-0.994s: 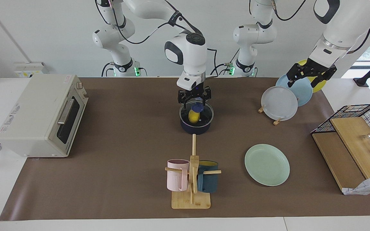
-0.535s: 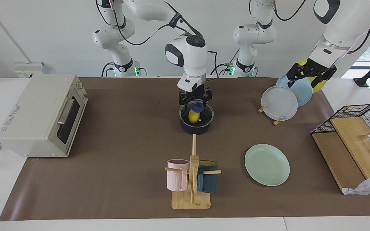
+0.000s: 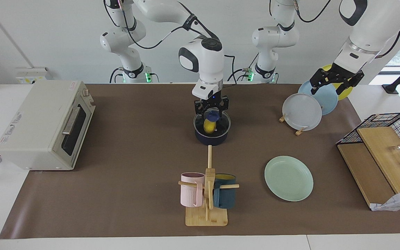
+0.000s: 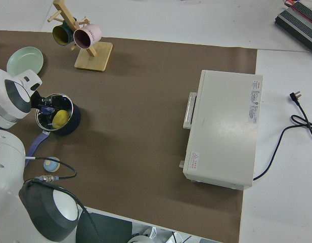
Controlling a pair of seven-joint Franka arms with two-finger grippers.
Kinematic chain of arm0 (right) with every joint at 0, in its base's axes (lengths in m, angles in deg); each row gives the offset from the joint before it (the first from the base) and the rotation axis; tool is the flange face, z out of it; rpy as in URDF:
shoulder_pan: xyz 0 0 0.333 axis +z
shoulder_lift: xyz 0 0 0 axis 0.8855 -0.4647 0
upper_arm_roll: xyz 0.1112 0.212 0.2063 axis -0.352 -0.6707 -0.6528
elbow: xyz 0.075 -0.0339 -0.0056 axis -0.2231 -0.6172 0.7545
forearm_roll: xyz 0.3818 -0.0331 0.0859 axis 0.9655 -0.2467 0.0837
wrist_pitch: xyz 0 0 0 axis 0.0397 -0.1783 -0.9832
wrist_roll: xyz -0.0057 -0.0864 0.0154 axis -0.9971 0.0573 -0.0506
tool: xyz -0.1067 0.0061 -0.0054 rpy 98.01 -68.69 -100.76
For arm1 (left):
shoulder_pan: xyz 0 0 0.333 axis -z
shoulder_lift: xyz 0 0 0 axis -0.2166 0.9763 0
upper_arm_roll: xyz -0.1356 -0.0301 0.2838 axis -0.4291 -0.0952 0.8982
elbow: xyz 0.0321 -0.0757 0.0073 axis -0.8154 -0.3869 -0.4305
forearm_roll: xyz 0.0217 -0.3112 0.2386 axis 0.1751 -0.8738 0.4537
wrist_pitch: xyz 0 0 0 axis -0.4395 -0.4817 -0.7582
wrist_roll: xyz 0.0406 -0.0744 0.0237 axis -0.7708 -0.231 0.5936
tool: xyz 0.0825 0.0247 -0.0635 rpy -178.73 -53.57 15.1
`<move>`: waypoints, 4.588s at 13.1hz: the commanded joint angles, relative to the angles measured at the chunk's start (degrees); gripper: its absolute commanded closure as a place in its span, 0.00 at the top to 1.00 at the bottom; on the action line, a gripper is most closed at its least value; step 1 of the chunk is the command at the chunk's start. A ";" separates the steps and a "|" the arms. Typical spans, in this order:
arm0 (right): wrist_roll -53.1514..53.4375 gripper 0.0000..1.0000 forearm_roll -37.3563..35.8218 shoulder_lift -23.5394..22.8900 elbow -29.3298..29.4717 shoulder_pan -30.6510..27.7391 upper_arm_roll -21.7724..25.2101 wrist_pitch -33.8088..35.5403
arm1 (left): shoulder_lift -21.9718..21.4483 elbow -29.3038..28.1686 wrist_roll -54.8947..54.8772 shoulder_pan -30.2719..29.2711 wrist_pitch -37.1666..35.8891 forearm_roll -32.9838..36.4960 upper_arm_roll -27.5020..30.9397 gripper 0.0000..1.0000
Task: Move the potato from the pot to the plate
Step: 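Lift the lid with the right gripper while the left gripper reaches the pot, then set the lid down with the right gripper while the left gripper grasps potato, then carry the yellow potato with the left gripper onto the green plate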
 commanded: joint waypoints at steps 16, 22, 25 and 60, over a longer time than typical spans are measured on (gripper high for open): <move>-24.46 0.47 2.45 2.63 10.89 -18.69 0.11 18.71 | -6.08 -15.02 17.11 14.76 11.48 0.75 -0.62 1.00; -54.52 0.49 8.33 11.77 -7.28 -38.56 0.11 11.91 | 2.33 -19.78 41.46 29.28 26.78 -2.77 -0.62 1.00; -58.53 0.49 8.43 15.02 -17.83 -40.69 0.28 1.98 | 7.79 -20.49 49.40 32.11 33.29 -2.77 -0.62 1.00; -41.22 1.00 7.03 9.77 19.29 -39.29 0.28 44.36 | 15.27 -9.88 58.84 30.99 25.34 -6.38 -0.89 0.00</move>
